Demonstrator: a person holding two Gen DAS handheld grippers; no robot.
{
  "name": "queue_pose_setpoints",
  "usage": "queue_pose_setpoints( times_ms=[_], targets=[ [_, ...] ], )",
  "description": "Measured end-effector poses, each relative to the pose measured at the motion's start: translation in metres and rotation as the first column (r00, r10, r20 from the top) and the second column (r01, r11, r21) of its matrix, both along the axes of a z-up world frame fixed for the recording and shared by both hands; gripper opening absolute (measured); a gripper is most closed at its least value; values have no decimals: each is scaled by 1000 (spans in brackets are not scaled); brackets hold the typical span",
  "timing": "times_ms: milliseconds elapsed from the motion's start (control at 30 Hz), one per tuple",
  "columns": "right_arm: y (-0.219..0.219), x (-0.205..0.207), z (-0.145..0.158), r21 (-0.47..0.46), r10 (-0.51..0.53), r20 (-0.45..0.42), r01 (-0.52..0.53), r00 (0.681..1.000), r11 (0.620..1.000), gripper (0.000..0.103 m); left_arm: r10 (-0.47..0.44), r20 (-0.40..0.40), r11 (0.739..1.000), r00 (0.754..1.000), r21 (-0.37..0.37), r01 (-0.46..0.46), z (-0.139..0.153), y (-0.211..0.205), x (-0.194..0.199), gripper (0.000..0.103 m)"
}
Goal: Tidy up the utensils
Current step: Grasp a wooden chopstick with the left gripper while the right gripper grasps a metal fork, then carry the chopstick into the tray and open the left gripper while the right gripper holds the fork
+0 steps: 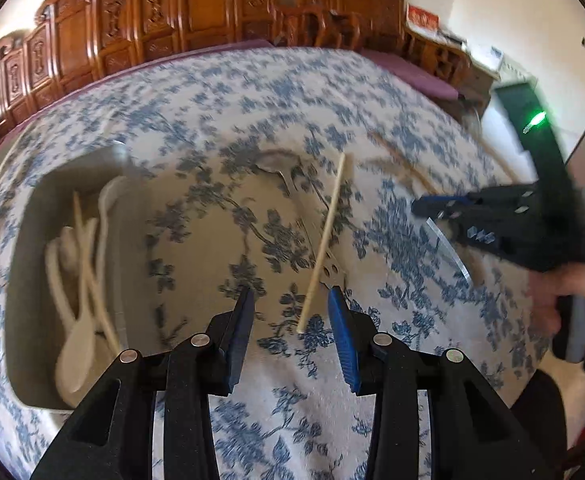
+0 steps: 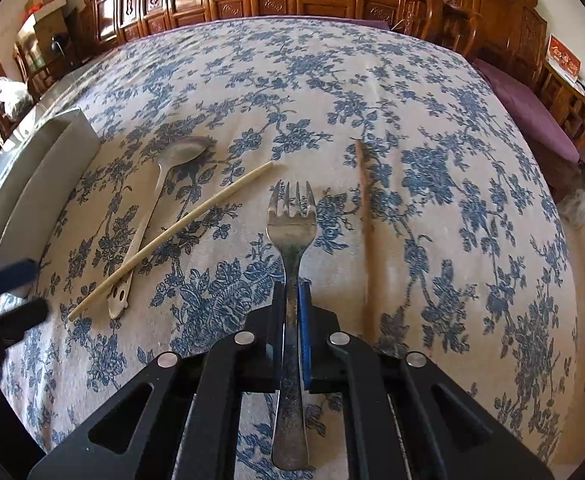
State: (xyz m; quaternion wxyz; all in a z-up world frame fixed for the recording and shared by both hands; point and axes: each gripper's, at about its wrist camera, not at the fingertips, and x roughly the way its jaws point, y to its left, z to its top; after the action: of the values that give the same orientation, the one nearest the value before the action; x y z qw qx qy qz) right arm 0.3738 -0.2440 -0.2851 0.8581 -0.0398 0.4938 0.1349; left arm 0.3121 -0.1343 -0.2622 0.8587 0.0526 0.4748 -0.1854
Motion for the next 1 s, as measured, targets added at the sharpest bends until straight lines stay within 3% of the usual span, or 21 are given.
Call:
queue_pose_setpoints(
  times_ms=[200,333,400,467,533,1000],
  targets=[
    [-6,-6,5,18,15,17,-15,1000,1000,8,-28,-49,999,998,28,30,-23,-11,12,34],
    [-7,-11,11,32,30,33,-31,999,999,8,-29,-41,999,999,35,31,-24,-14,16,32],
    [-7,-13,14,41,33,38,-34,999,999,8,-33,-35,998,999,56,35,-24,-17,19,25],
    [-7,-13,16,49,32,40,-34,999,998,8,-43,-35,997,998,66,45,-24,-19,21,9],
    [-6,-15,17,50,35,43,-37,998,998,8,-52,-41,997,998,61,54,-24,-18,22,4],
    [15,-35,38,45,63,83,-67,995,997,8,-30,23,999,999,-21,31,25,19,-20,4]
  ],
)
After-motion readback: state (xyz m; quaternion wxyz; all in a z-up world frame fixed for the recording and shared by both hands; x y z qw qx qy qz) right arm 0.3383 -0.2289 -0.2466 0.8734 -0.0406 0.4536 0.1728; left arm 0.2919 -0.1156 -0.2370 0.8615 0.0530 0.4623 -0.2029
